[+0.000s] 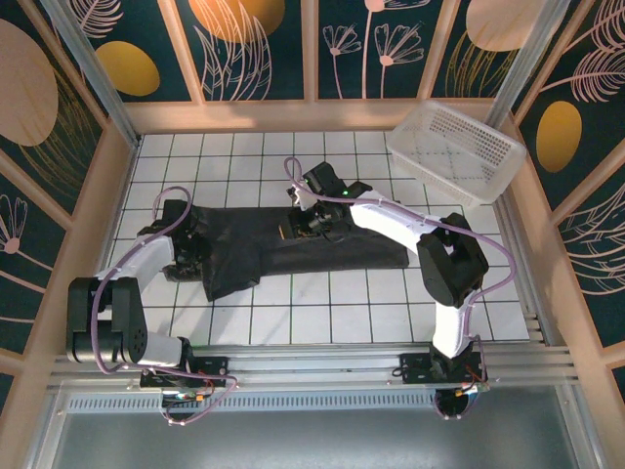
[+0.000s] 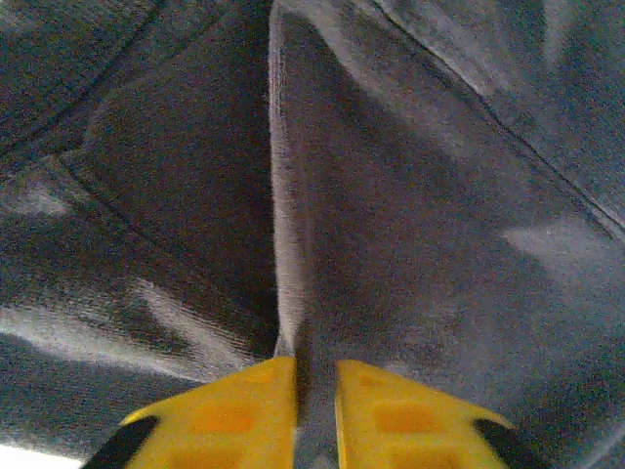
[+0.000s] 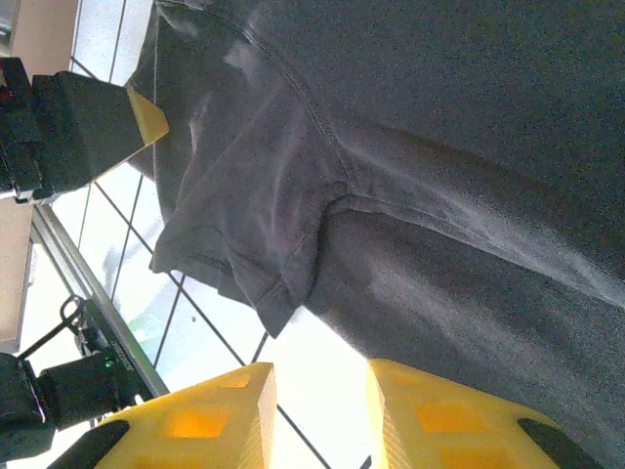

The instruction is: Fold and stack the t-shirts

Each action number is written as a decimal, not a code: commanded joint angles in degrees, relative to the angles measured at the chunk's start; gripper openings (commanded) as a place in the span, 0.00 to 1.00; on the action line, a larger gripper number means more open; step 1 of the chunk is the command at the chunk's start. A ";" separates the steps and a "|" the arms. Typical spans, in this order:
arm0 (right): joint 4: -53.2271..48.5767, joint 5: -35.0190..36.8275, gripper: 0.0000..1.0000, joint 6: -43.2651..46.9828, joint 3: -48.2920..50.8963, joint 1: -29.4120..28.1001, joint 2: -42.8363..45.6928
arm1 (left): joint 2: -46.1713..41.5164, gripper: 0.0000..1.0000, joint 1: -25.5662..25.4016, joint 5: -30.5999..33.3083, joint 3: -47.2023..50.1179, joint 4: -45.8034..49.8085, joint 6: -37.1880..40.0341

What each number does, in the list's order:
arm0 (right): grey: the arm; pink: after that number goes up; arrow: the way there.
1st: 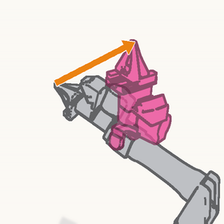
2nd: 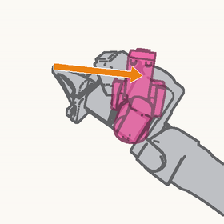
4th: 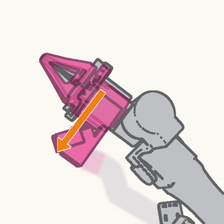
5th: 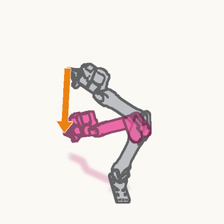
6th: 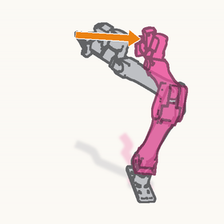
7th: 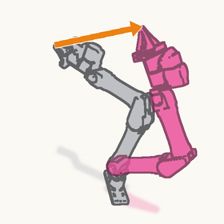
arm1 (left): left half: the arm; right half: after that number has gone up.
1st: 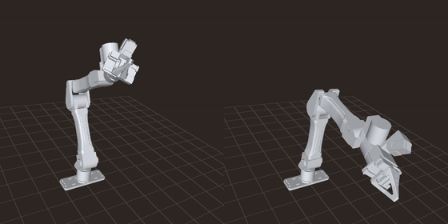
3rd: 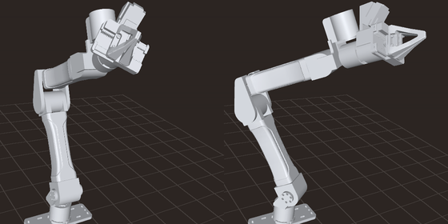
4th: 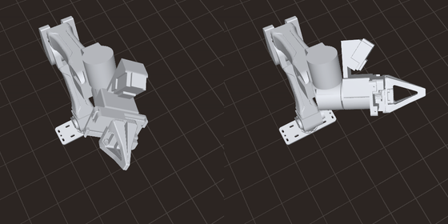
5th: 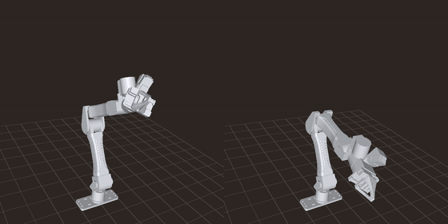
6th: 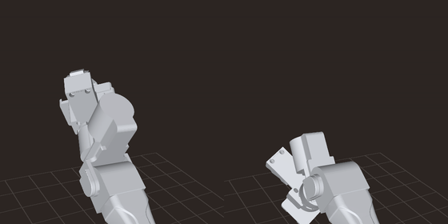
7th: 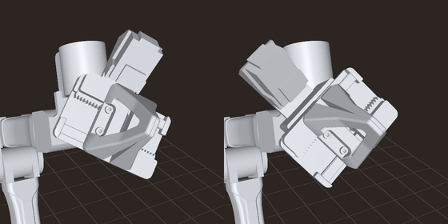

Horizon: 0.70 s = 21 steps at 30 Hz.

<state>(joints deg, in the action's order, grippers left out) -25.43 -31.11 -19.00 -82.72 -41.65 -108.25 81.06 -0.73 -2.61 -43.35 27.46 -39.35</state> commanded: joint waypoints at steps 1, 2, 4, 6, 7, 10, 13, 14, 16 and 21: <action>0.66 -0.62 0.30 -0.71 0.36 0.41 0.73 | -0.01 0.07 0.20 -1.48 -1.09 1.00 0.48; 0.56 -0.62 0.29 -0.69 0.28 0.38 0.69 | 0.02 0.02 0.18 -1.44 -1.07 1.08 0.59; 0.51 -0.58 0.29 -0.68 0.43 0.43 0.80 | -0.01 0.00 0.18 -0.95 -0.94 1.49 0.75; 0.56 -0.46 0.29 -0.77 0.62 0.52 0.99 | -0.02 0.00 0.20 -0.06 -1.22 2.12 1.16; 0.58 -0.44 0.29 -0.77 0.72 0.54 1.07 | -0.02 0.00 0.20 0.54 -1.44 2.52 1.29; 0.56 -0.18 0.28 -0.77 1.03 0.73 1.45 | -0.43 0.00 0.20 2.57 -2.71 3.77 1.40; 0.56 -0.18 0.28 -0.82 0.97 0.95 1.46 | -1.05 0.00 0.20 4.94 -4.36 5.01 0.81; 0.43 -0.18 0.28 -0.77 0.87 1.07 1.37 | -1.26 0.00 0.20 6.00 -5.15 5.48 0.63; 0.34 -0.09 0.28 -0.66 0.59 1.21 1.32 | -1.55 0.00 0.20 7.82 -6.55 6.00 0.42; 0.12 -0.17 0.27 -0.51 0.40 1.58 1.26 | -0.51 0.00 0.20 10.68 -11.23 7.03 0.66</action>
<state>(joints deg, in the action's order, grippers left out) -25.45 -31.09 -19.64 -82.70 -40.53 -108.25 80.86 -0.73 4.64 -51.62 32.51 -39.03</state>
